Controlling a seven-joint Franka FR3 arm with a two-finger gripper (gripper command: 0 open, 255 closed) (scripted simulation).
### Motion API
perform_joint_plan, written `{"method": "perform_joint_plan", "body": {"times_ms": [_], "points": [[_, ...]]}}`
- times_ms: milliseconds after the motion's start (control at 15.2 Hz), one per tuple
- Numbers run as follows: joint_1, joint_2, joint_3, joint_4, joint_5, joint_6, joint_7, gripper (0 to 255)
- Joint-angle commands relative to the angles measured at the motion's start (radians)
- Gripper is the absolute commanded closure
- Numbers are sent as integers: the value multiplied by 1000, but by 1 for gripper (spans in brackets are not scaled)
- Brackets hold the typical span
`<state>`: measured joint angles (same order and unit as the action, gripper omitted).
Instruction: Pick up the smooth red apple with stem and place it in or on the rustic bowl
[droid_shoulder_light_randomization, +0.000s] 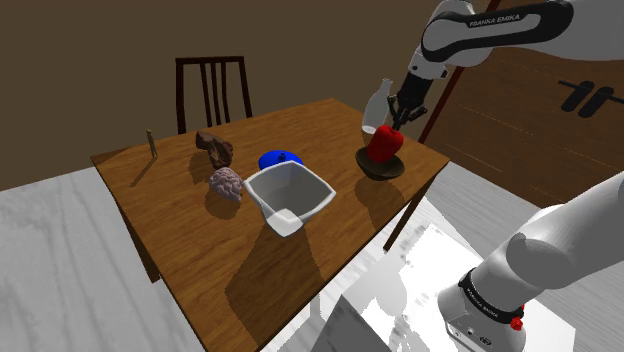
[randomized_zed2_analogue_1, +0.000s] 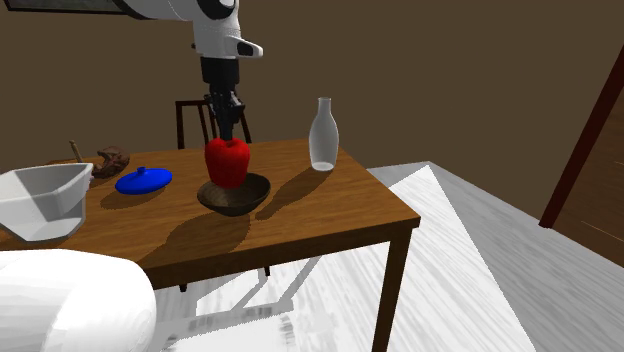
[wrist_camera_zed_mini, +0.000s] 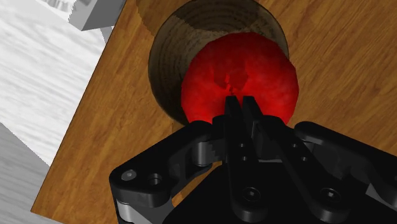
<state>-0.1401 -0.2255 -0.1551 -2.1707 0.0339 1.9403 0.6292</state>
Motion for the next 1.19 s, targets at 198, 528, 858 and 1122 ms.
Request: {"method": "perform_joint_plan", "body": {"times_ms": [198,528,858,1122], "points": [[0,0,0,0,0,0,0,0],[-1,-10,-1,57,-3,-67,2,0],[-2,-15,-1,113,-4,-128,2,0],[-2,-15,-1,113,-4,-128,2,0]]}}
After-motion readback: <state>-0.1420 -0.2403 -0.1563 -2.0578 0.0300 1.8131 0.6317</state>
